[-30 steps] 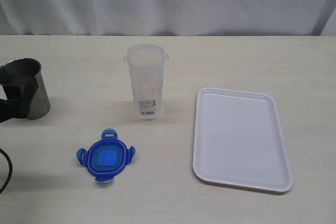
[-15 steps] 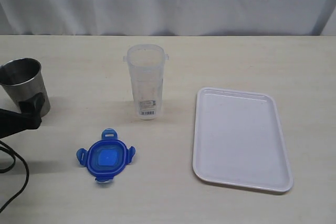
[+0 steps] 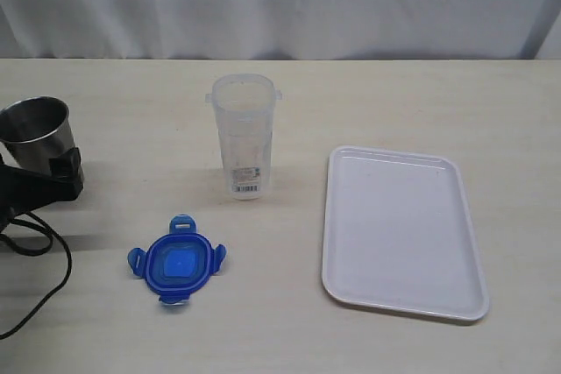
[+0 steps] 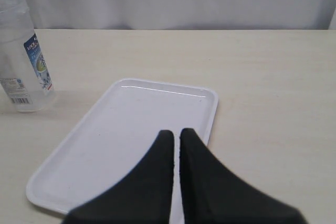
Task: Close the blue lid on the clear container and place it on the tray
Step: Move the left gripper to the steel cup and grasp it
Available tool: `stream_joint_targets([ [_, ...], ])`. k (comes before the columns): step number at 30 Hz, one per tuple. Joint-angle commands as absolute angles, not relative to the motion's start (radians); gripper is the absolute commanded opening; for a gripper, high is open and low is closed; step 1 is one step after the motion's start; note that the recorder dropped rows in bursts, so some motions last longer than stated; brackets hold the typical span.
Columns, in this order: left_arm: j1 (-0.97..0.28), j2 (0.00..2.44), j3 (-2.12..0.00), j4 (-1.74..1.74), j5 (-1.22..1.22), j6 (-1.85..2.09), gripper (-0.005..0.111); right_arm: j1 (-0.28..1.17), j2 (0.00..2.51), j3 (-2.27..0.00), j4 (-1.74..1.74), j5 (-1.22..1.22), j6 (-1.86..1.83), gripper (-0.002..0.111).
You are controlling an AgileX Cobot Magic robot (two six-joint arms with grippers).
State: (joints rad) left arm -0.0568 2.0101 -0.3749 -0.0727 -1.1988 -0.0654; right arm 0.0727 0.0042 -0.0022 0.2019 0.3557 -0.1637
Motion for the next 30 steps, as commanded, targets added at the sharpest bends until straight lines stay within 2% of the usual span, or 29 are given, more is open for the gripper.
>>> stream_joint_targets([
  [1,-0.058,2.069,-0.421,-0.089,-1.206,-0.020,0.105,0.067,0.000,0.000,0.194,0.358,-0.169,0.005],
  [15,-0.058,2.088,-0.472,-0.094,-1.221,0.000,0.105,0.067,0.000,0.000,0.194,0.358,-0.169,0.005],
  [19,-0.058,2.088,-0.516,-0.092,-1.145,0.000,0.105,0.067,0.000,0.000,0.194,0.358,-0.169,0.005],
  [30,-0.058,2.088,-0.516,-0.062,-1.221,0.000,0.105,0.067,0.000,0.000,0.194,0.358,-0.169,0.005],
])
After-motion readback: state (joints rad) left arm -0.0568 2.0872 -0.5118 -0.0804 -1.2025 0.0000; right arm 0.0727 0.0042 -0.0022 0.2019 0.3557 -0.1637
